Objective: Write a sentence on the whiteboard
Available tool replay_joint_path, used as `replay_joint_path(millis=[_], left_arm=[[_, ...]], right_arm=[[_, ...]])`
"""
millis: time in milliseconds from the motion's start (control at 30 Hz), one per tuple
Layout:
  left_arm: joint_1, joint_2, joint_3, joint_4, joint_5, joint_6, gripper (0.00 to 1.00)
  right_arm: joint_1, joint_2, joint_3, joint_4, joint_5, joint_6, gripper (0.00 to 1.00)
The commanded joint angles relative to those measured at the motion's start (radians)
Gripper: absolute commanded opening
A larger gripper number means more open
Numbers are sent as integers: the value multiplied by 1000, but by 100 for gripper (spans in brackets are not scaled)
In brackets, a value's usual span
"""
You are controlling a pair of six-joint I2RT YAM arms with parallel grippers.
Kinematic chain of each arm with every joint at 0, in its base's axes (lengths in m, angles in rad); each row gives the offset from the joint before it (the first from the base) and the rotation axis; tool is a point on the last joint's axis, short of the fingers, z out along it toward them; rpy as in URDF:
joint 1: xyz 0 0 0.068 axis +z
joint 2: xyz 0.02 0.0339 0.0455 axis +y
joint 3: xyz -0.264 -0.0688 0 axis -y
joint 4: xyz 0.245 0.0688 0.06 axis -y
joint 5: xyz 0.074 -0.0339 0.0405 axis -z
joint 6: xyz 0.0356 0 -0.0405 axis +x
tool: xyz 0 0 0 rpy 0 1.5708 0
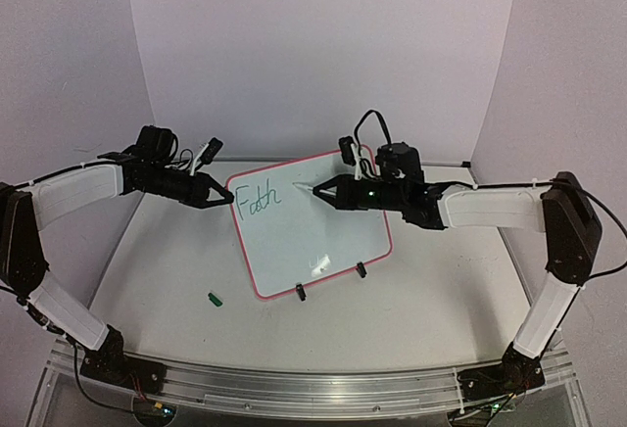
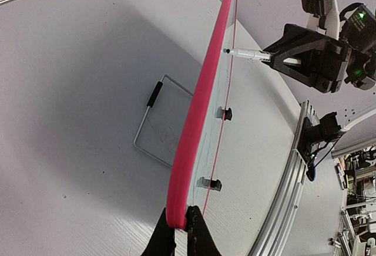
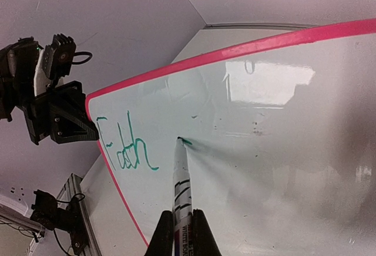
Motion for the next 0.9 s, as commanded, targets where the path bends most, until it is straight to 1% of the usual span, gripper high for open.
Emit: replay_joint_path(millis=[0, 200, 400, 600, 867], left_arm=[[-42, 40, 5, -76, -53, 79, 0], [-43, 40, 5, -77, -51, 79, 0], [-43, 41, 5, -76, -51, 78, 0], [-43, 39, 6, -78, -52, 79, 0], [-43, 34, 5, -79, -54, 80, 0]], right_arm=[[-5, 9, 5, 16, -22, -3, 0], [-6, -24, -61, 11, 5, -3, 0], [-5, -54, -81, 13, 57, -3, 0], [-4, -65, -56, 16, 100, -3, 0], [-5, -29, 0, 19, 75, -7, 0]])
